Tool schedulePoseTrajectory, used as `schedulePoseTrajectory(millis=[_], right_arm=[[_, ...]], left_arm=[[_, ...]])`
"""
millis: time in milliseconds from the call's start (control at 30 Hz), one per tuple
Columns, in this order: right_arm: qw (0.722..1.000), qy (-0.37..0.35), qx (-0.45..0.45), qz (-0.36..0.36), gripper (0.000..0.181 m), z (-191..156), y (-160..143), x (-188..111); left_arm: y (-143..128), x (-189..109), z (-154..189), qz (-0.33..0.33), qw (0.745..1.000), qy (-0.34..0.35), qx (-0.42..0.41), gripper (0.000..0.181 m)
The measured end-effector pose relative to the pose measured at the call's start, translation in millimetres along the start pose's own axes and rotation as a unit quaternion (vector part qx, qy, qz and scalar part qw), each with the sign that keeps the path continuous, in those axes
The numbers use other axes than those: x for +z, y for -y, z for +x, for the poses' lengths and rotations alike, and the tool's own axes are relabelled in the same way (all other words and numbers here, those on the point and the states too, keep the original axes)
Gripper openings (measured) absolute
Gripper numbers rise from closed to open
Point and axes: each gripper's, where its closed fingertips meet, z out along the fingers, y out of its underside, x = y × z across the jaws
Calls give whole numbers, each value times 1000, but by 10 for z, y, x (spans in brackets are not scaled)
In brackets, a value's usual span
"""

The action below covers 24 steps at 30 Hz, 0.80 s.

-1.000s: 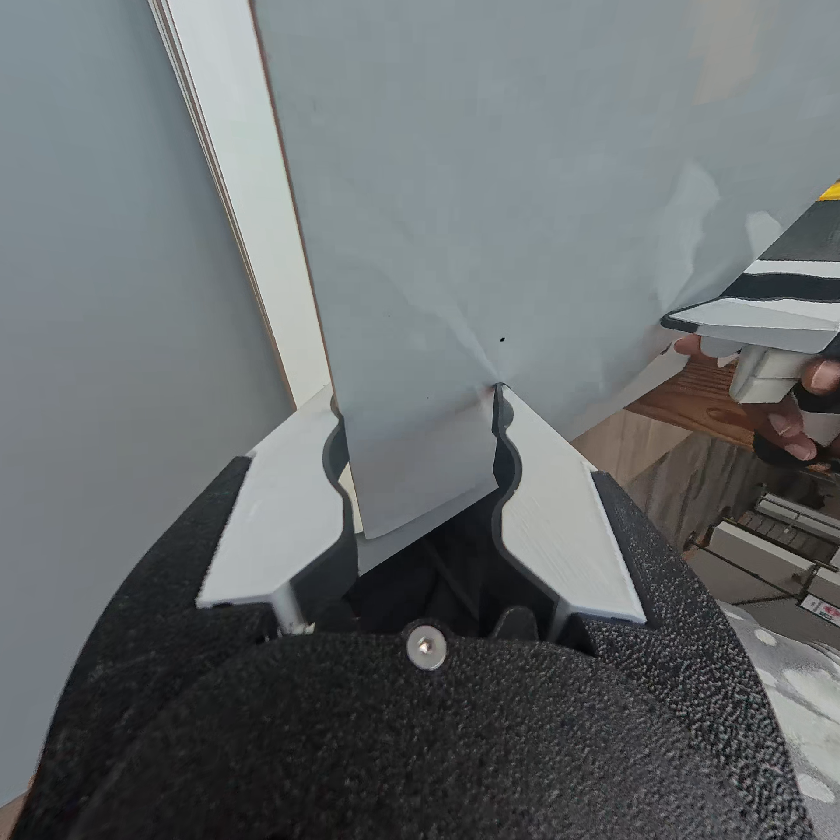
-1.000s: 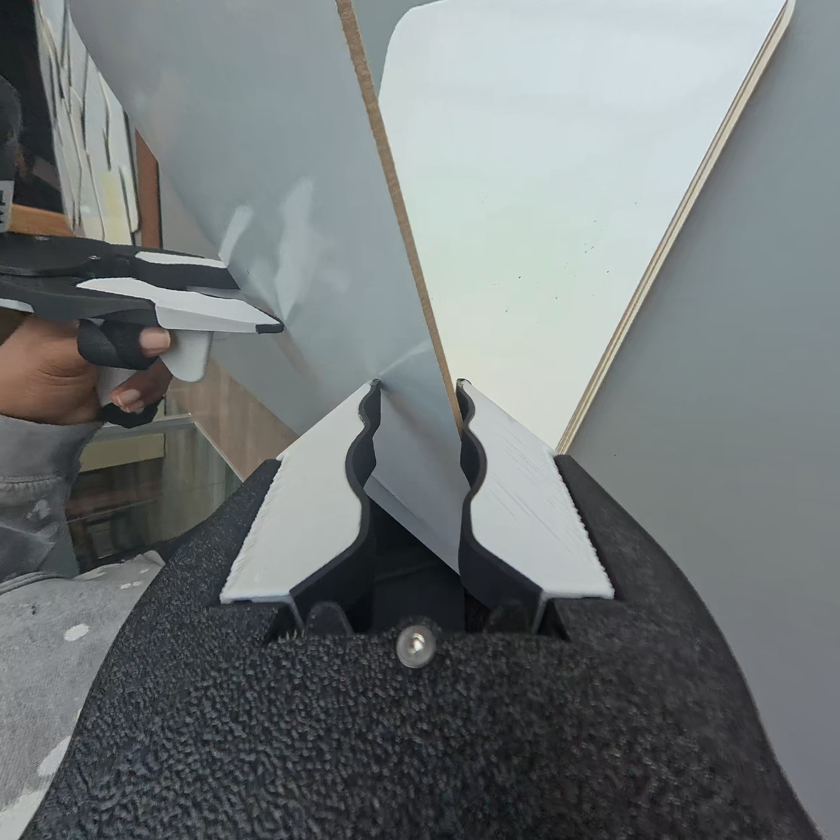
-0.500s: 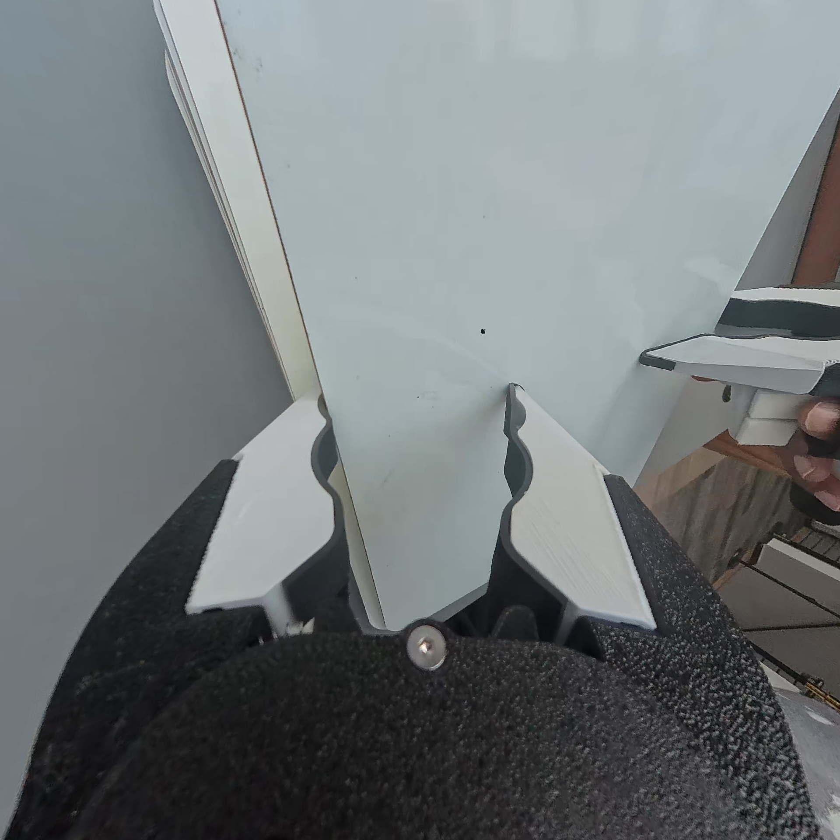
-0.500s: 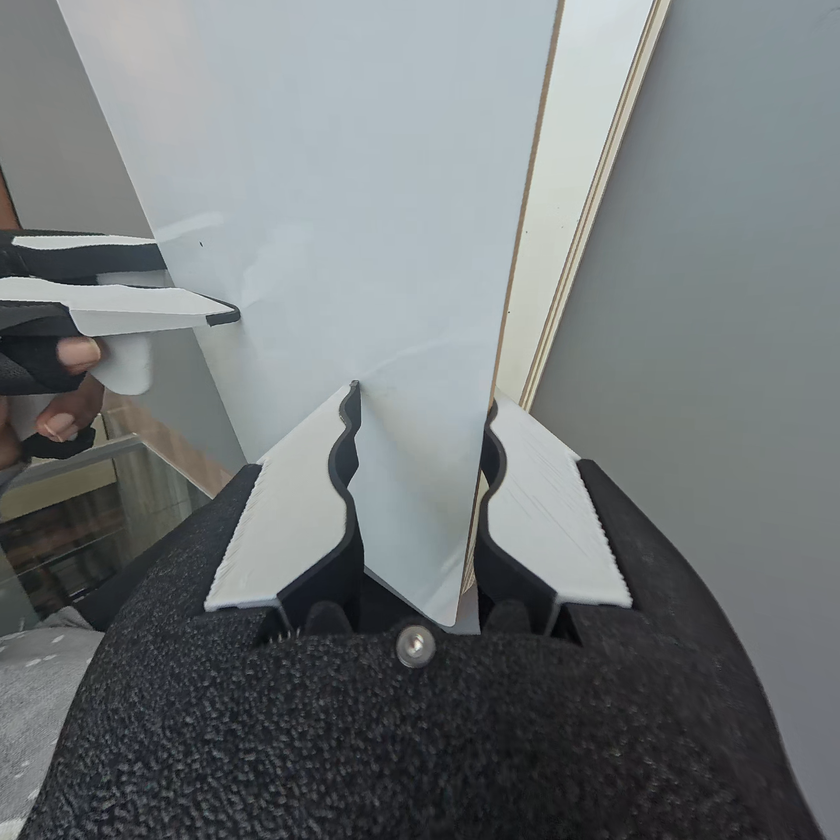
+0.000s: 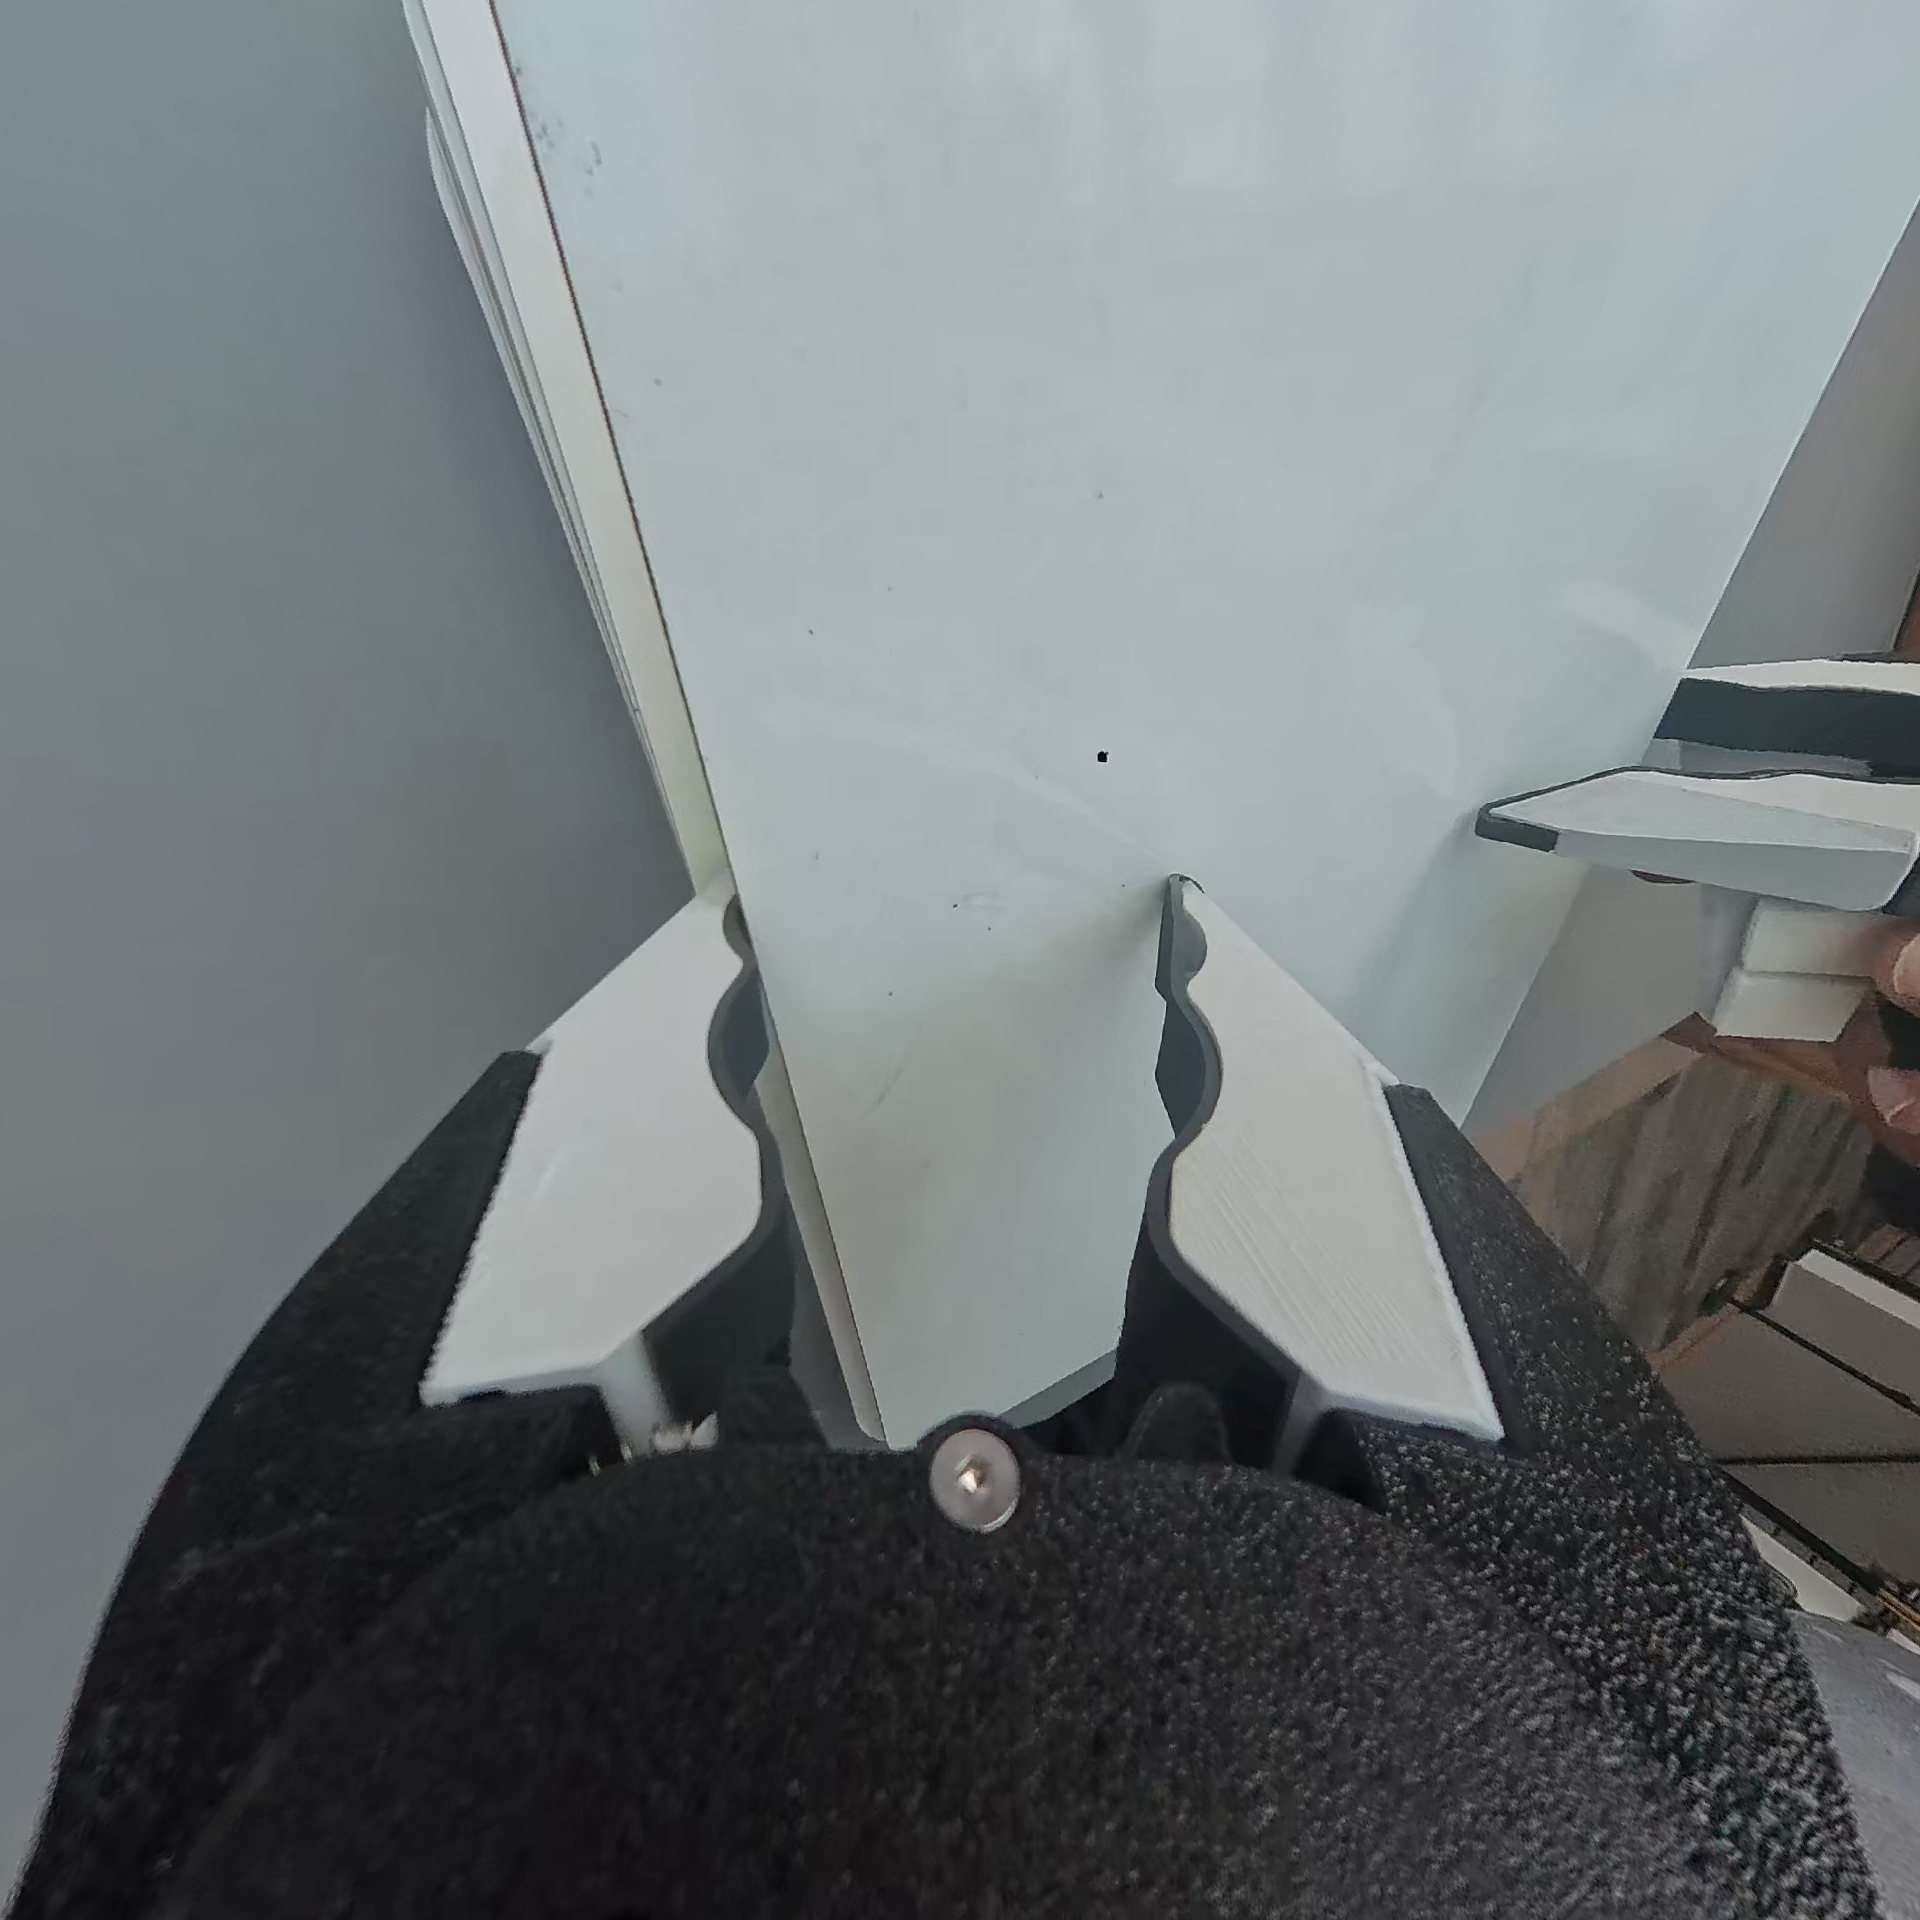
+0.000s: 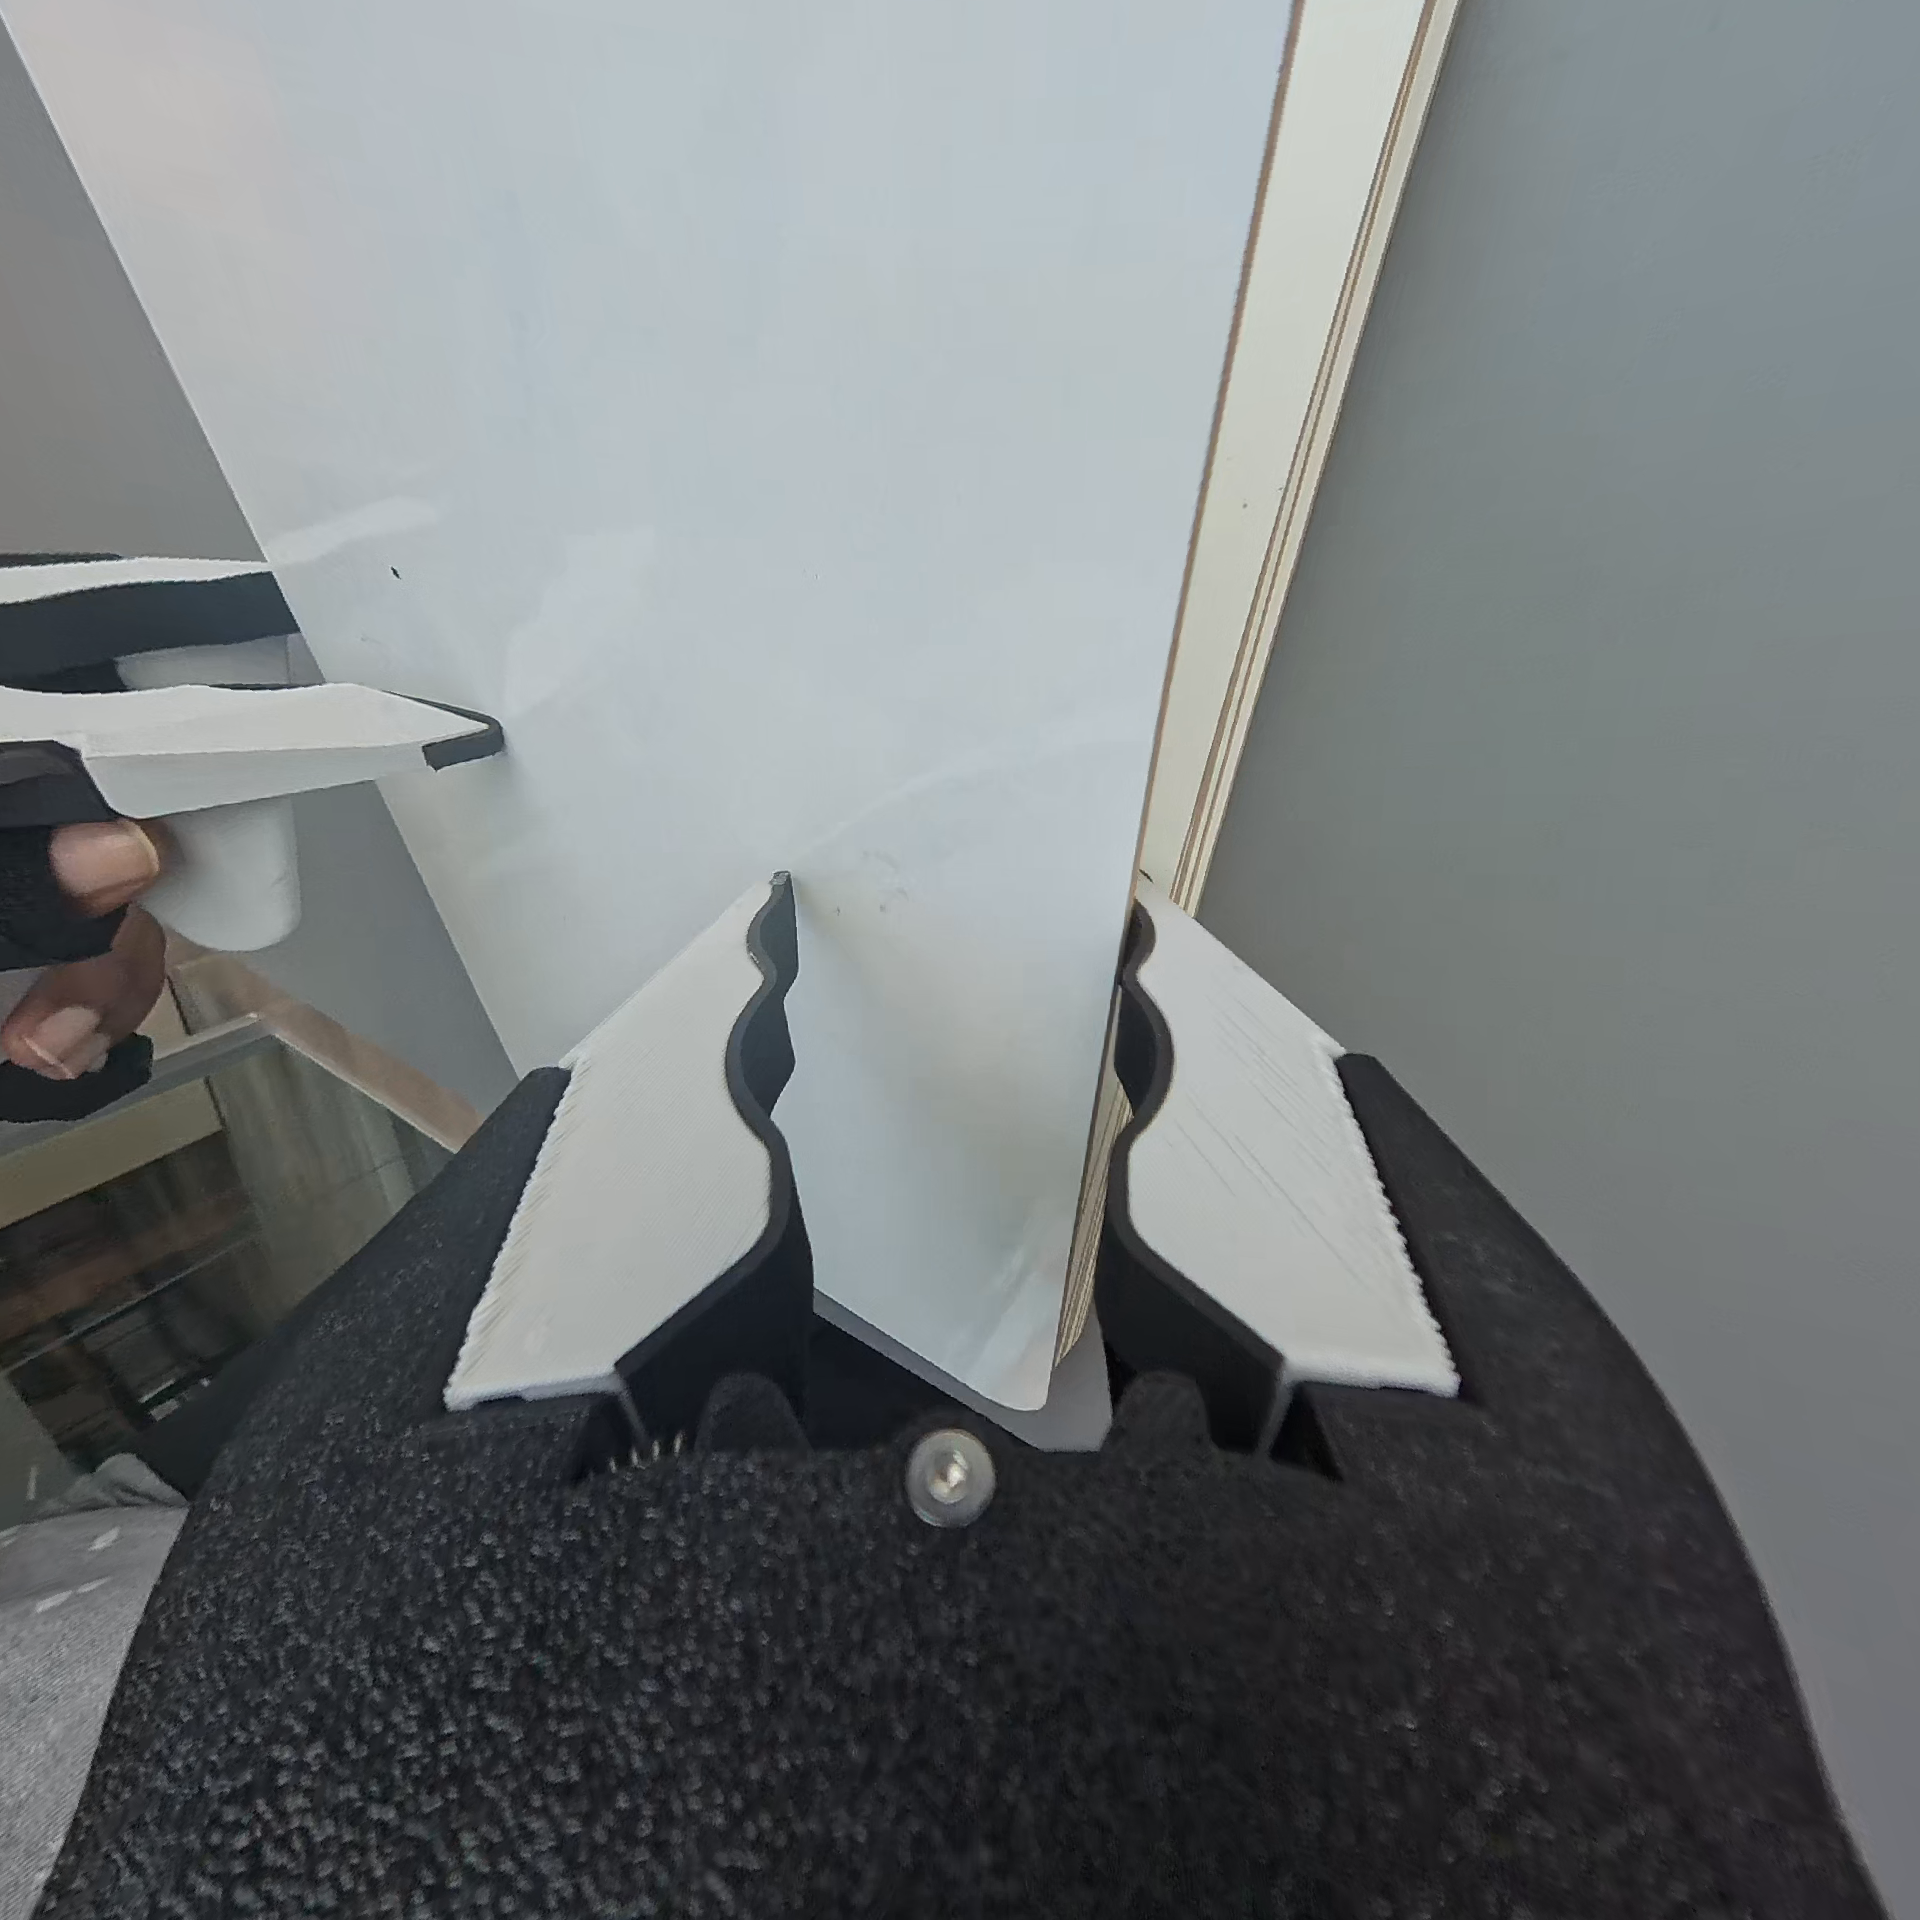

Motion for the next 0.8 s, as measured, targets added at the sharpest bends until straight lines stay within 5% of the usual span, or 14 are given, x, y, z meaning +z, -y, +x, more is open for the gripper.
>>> schedulePoseTrajectory(millis=[467, 800], right_arm=[[996, -39, -39, 68, 71, 75, 6, -153], [982, -99, -99, 124, 82, 207, -452, -124]], left_arm=[[58, -142, -117, 59, 998, 0, 20, 77], [-622, -135, -208, 82, 995, 9, 47, 70]])
